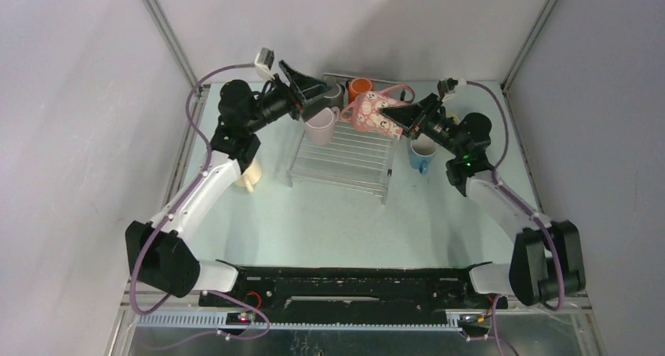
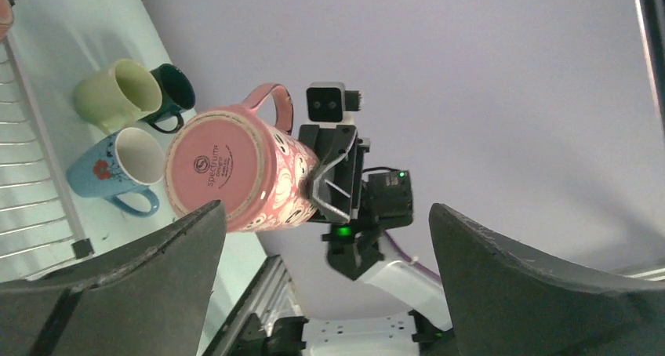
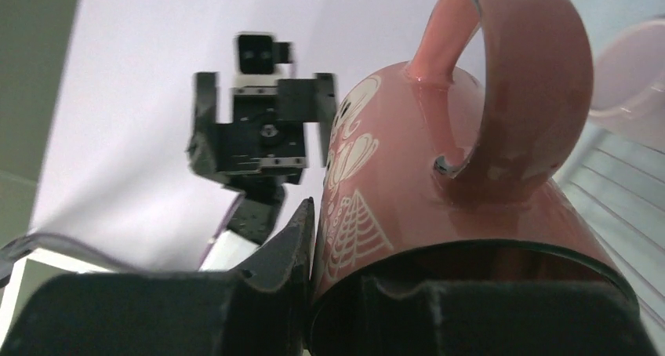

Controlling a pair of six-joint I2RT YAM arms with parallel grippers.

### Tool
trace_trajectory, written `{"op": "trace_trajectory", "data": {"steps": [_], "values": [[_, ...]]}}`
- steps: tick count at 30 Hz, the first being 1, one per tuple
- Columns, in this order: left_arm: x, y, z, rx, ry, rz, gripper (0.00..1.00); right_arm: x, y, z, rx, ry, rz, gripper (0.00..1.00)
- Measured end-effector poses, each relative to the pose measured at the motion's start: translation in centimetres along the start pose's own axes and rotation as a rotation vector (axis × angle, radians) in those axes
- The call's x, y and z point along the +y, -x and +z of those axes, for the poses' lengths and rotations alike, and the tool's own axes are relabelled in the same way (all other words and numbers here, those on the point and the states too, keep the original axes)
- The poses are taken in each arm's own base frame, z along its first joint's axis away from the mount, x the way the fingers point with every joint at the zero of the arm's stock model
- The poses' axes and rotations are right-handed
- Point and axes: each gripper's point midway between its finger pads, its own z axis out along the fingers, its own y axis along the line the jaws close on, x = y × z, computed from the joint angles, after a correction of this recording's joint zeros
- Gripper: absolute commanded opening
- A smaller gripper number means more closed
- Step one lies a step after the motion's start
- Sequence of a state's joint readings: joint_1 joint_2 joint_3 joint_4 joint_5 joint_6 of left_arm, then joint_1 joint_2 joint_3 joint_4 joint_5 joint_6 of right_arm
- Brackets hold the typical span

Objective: Unload the cups from the dish rack
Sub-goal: Place the cup at the center of the board.

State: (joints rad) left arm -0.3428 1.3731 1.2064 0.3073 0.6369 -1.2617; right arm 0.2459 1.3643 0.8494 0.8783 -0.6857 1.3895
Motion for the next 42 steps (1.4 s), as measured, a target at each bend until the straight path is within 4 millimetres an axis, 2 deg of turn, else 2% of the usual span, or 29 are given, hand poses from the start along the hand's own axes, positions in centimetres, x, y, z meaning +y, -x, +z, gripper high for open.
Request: {"op": "trace_trajectory", "data": {"steps": [6,9,13,20,26,32,42], "values": [[0.3,-1.1,-1.5,0.029,0.056,0.105,1.0,-0.7,0.0,-3.8,-0.031,-0.238,-0.09,0.0],[1.6,-2.0,-2.0,0.063,0.11,0.151,1.0,-1.0,0.6,-5.7,-0.052,-0.392,-0.145,0.0],[3.6,-4.2,-2.5,0.138,0.186,0.198,1.0,-1.9,1.4,-8.5,-0.077,-0.615,-0.221,0.0],[5.7,-8.1,-3.4,0.267,0.265,0.285,1.0,-5.1,1.1,-15.0,-0.09,-0.997,-0.259,0.0],[6.4,-10.0,-4.1,0.338,0.313,0.372,1.0,-8.4,0.4,-20.1,-0.071,-1.279,-0.238,0.0],[6.4,-11.3,-4.1,0.378,0.322,0.437,1.0,-11.1,1.1,-22.9,-0.066,-1.457,-0.216,0.0],[7.4,-11.9,-4.2,0.41,0.352,0.47,1.0,-15.4,2.2,-24.5,-0.037,-1.615,-0.153,0.0]]}}
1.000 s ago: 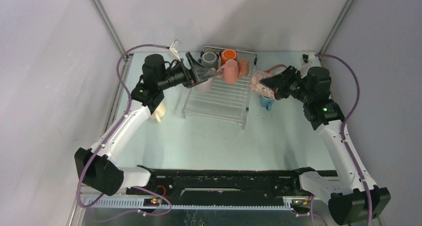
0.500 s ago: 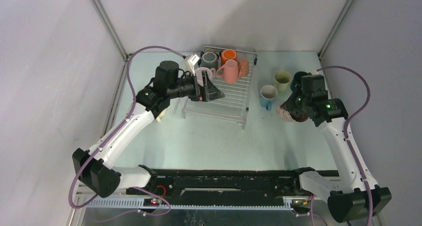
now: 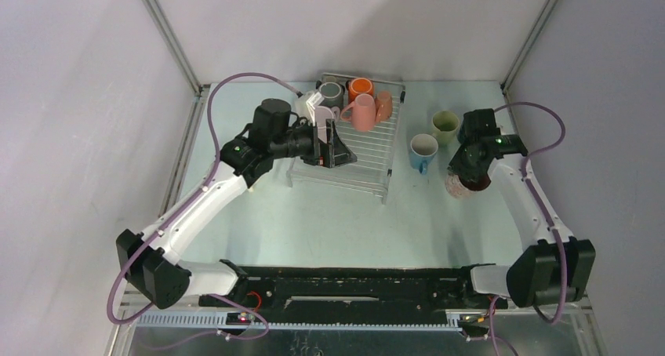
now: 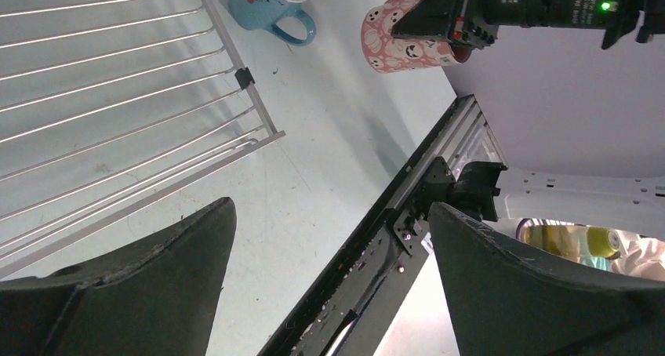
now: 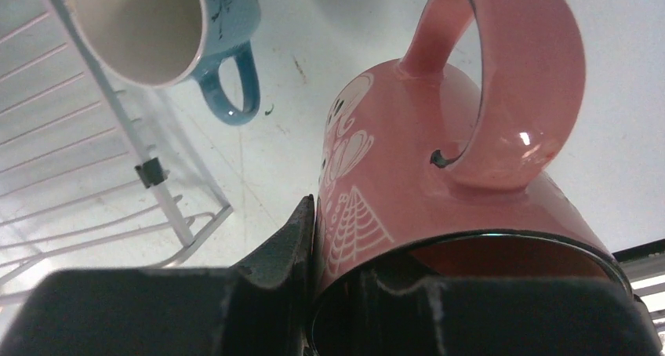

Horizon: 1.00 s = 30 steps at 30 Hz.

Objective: Unload the cups from the dish rack
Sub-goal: Place the cup at the center of the board.

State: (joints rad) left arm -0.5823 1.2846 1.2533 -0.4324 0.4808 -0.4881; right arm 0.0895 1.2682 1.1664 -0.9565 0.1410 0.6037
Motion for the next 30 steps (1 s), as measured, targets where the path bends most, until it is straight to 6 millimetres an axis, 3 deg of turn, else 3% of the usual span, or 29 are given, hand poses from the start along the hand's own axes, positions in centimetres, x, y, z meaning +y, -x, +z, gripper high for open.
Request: {"op": "trace_trajectory", "data": {"steps": [18,24,30], "values": [[0.5,-0.4,0.1,0.015,0.015,0.009,1.0,-1.8,0.2,7.3,0.104,-0.158,0.078,0.0],[0.6,-0.5,0.2,0.022,0.018,0.005,1.0,-2.1,0.2,8.6,0.128,-0.195,0.086,0.0],[0.7,-0.7,0.2,0.028,0.022,0.002,1.0,-1.1,1.5,9.2,0.116,-0.189,0.09,0.0]]}}
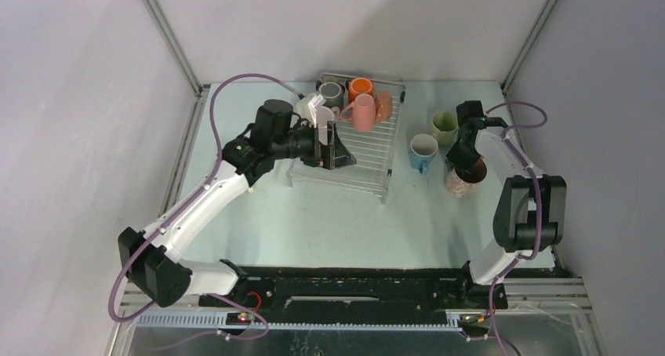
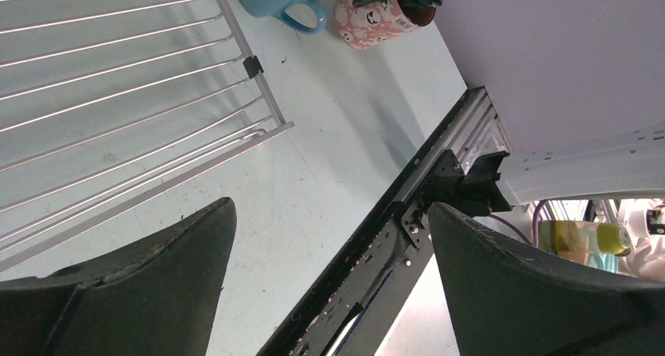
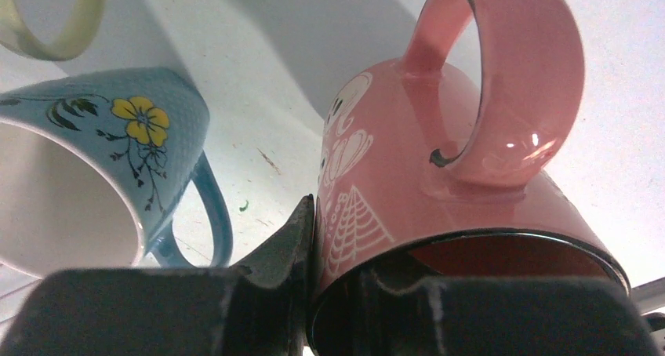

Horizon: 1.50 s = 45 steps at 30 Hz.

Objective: Unload the cups from the dish rack
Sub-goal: Place the cup at the center of the board.

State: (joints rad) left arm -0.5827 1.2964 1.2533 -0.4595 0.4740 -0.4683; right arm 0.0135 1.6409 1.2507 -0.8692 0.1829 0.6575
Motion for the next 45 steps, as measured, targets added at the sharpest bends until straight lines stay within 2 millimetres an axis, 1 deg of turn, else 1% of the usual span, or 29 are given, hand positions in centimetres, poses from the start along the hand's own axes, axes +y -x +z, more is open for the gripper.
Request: {"op": "trace_trajectory", "data": {"steps": [9,20,24,29,31,32,34,40,45], "values": [[-0.2,0.4,0.0,-0.003,-0.002,0.005,1.0,1.0,0.9,0.7,0.003,-0.002,-0.001,0.0],[-0.1,0.2,0.0,0.004,0.001,0.005,1.0,1.4,0.8,1.8,0.02,-0.006,-0.004,0.0],[-0.1,0.2,0.0,0.004,0.001,0.005,1.0,1.6,0.8,2.3,0.025,-0.002,-0.005,0.08],[-0.1,0.2,0.0,0.004,0.001,0.005,1.0,1.6,0.8,2.3,0.027,0.0,-0.006,0.2],[-0.1,0.2,0.0,0.004,0.001,0.005,1.0,1.7,0.8,2.3,0.028,0.001,-0.007,0.27],[-0.1,0.2,0.0,0.004,0.001,0.005,1.0,1.7,0.8,2.3,0.028,0.002,-0.008,0.32],[-0.1,0.2,0.0,0.004,0.001,0.005,1.0,1.7,0.8,2.3,0.027,0.002,-0.008,0.38],[-0.1,0.2,0.0,0.003,0.002,0.005,1.0,2.6,2.2,1.4,-0.009,0.029,-0.005,0.55],[-0.1,0.2,0.0,0.004,0.004,0.004,1.0,2.8,2.7,1.0,-0.025,0.027,-0.005,0.6]]}}
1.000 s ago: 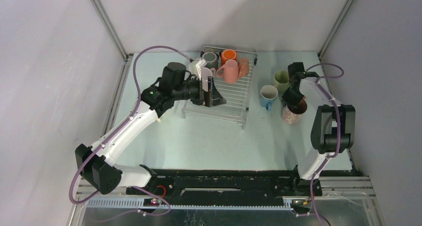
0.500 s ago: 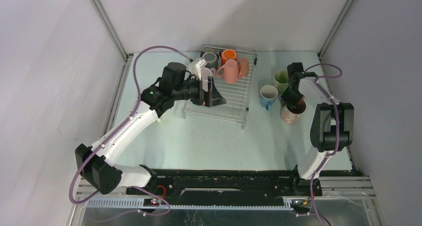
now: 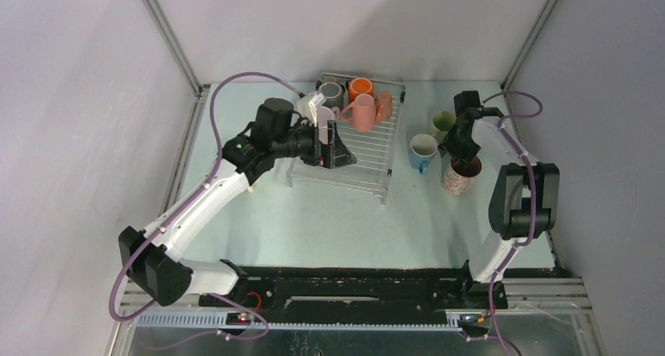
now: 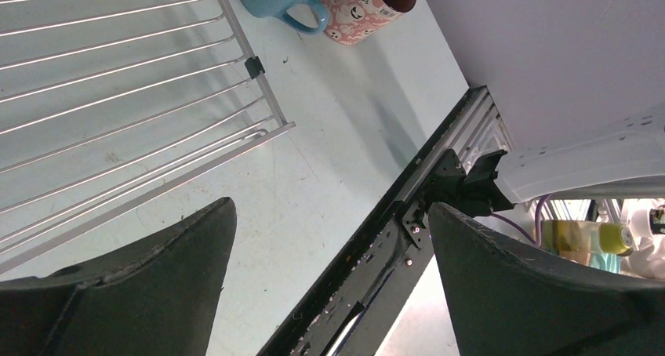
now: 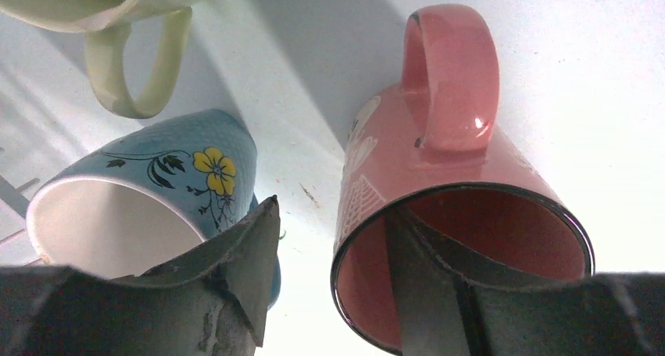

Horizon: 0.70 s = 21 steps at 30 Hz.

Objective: Unload the cups from the dish rack
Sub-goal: Place the cup at the center of the board.

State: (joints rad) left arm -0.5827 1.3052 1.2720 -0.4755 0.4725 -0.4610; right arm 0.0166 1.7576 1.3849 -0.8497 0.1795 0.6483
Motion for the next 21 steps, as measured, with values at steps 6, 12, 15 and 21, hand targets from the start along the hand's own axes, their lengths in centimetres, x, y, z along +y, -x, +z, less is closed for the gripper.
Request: {"op": "trace_trajectory", "data": {"steps": [6,12,15,21], "values": [[0.3,0.2,0.1,-0.004,0.022,-0.003,1.0,-0.3,-0.2,-0.9,-0.011,-0.016,-0.013,0.68],[0.7,1.6,-0.2,-0.045,0.07,0.015,1.0,-0.5,0.0,-3.5,-0.06,-0.002,-0.025,0.76],[1.5,2.3,-0.3,-0.071,0.124,0.023,1.0,-0.6,0.4,-5.3,-0.096,0.023,-0.026,0.84],[4.0,4.2,-0.4,-0.125,0.282,0.038,1.0,0.1,0.7,-9.6,-0.192,0.108,-0.061,1.0]]}}
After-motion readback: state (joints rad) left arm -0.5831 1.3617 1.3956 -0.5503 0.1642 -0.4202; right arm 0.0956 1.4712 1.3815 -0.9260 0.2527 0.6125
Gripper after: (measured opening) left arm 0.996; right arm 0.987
